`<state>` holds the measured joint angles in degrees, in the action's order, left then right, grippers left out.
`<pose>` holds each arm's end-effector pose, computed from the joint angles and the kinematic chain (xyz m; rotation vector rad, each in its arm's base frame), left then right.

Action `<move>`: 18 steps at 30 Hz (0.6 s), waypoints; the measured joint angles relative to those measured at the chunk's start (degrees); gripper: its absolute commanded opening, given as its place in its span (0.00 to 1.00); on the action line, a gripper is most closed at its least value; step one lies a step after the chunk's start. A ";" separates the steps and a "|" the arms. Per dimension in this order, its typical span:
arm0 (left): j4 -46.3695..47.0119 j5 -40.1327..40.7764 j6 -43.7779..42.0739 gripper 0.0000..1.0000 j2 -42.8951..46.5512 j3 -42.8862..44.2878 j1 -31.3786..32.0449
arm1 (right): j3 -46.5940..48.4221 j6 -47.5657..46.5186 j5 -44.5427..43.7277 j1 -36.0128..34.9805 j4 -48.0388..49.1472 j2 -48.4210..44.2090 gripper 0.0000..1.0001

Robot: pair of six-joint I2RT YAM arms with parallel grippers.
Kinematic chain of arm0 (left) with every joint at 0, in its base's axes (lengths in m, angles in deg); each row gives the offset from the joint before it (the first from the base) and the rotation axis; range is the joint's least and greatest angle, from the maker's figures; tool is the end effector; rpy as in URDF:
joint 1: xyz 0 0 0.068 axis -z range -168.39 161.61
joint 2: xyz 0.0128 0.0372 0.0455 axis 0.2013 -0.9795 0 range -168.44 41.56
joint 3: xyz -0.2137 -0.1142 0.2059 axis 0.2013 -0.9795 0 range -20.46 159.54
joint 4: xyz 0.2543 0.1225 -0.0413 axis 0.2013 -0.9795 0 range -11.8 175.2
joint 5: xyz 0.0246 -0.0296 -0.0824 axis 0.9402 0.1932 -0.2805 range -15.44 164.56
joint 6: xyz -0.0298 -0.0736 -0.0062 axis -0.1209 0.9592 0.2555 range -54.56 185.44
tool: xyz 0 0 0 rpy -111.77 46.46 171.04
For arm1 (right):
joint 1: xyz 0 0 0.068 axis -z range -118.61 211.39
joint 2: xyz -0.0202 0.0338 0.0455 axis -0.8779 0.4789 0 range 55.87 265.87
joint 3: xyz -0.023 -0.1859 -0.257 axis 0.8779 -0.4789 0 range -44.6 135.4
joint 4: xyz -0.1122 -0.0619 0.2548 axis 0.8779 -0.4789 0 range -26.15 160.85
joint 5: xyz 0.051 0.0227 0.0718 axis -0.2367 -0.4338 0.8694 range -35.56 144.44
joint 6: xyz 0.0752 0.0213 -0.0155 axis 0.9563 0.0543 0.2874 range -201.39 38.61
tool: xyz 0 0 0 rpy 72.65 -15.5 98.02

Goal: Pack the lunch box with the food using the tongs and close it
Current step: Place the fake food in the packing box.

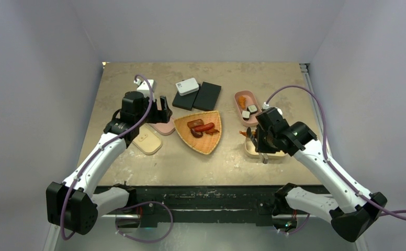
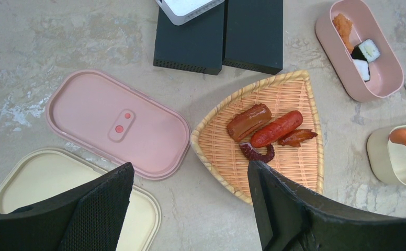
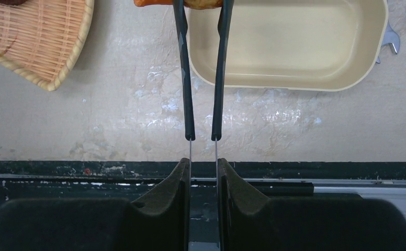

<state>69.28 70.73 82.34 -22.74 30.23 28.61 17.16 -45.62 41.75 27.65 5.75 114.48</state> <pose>0.2723 -0.0881 0.3178 0.0429 2.1129 -0.4267 0.1672 0.0936 0.3288 0.1188 2.6116 0.1332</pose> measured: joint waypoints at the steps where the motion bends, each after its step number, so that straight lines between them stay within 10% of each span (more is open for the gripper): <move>1: 0.00 0.00 0.00 0.79 0.00 0.00 0.00 | 0.07 0.00 -0.17 0.00 0.02 0.07 0.00; 18: 0.00 0.00 0.00 0.79 0.00 0.00 0.00 | -0.17 -3.06 -1.20 1.33 -0.02 -0.85 0.00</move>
<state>69.28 70.73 82.34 -22.74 30.23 28.61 16.98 -48.68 40.55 28.98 5.73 113.62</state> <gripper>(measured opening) 0.789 0.244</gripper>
